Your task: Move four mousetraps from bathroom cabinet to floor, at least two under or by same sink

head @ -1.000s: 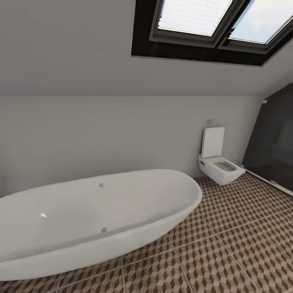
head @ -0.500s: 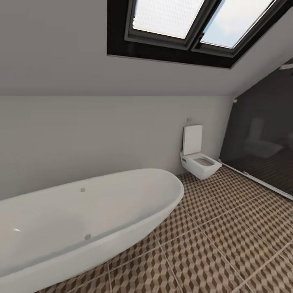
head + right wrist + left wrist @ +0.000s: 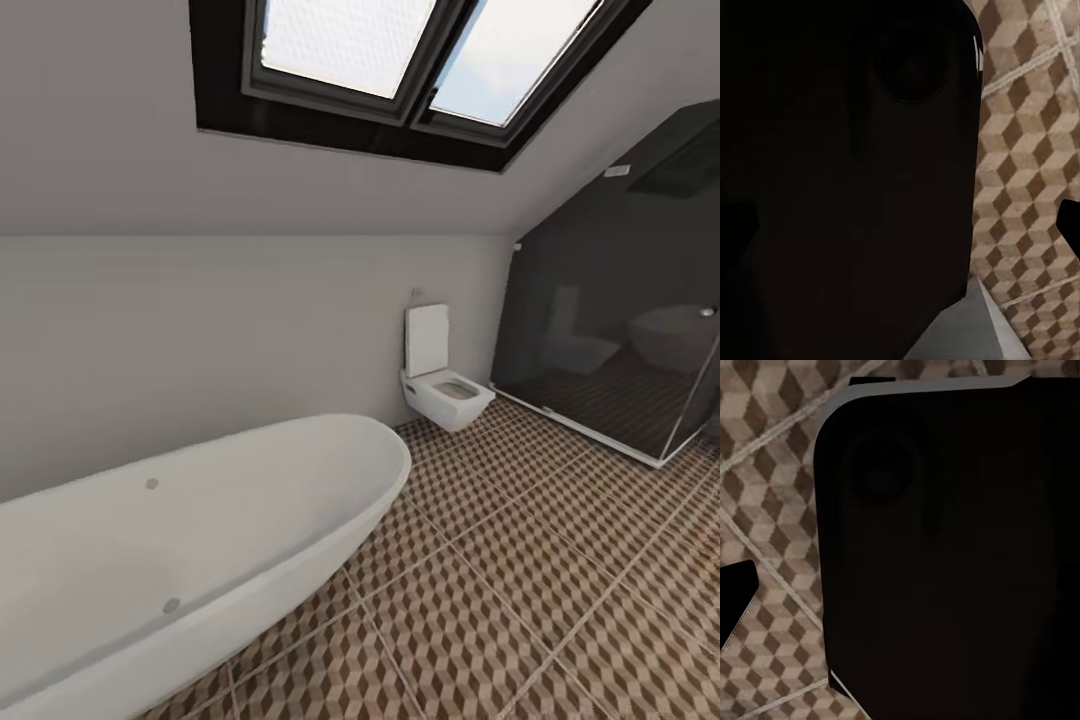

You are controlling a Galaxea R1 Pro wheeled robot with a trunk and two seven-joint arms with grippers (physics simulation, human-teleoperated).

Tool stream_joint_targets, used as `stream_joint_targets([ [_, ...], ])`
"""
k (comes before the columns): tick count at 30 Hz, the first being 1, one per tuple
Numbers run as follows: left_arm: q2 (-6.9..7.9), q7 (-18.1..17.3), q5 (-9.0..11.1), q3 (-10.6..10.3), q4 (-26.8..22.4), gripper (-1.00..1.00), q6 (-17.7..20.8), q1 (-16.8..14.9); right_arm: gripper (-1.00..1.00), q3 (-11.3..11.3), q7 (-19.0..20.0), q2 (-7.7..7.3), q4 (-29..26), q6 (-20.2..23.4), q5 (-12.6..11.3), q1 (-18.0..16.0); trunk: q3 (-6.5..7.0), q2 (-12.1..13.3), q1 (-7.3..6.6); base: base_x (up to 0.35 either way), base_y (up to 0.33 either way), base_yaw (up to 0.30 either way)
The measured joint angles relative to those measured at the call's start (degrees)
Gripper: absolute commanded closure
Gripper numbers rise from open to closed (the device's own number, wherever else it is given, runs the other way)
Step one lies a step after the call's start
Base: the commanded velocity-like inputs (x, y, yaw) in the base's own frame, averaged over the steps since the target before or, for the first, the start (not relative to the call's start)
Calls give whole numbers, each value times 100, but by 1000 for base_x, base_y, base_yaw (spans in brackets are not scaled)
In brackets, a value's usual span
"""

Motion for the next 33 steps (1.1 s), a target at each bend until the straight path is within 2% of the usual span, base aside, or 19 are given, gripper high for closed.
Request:
stream_joint_targets([
  [33, 0, 1, 0, -6, -6, -100, 5, 0, -100, 0, 0, -7, 0, -33, 0, 0, 3, 0, 0, 0, 0, -289],
])
